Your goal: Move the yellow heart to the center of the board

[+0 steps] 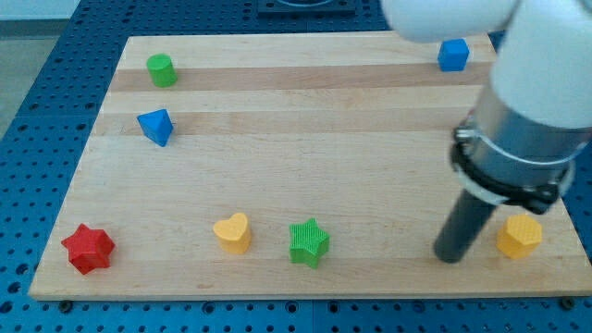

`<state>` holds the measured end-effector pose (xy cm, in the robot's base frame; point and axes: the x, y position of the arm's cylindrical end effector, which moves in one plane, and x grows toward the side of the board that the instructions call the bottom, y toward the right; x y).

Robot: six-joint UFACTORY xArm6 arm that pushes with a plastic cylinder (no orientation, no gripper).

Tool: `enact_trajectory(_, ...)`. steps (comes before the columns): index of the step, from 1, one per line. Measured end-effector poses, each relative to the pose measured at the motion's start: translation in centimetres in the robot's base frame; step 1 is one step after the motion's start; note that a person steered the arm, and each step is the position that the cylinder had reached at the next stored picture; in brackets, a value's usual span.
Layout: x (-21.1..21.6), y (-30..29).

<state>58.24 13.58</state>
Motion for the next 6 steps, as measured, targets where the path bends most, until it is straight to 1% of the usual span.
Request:
enact_trajectory(1,-1.5,-3.8)
enact_trajectory(2,-5.8,-6.9)
enact_trajectory(3,-11.9,-9.8)
enact_trajectory(4,-13.0,-14.1)
enact_trajectory(5,-11.5,-20.8)
enact_trajectory(6,-11.2,-24.2)
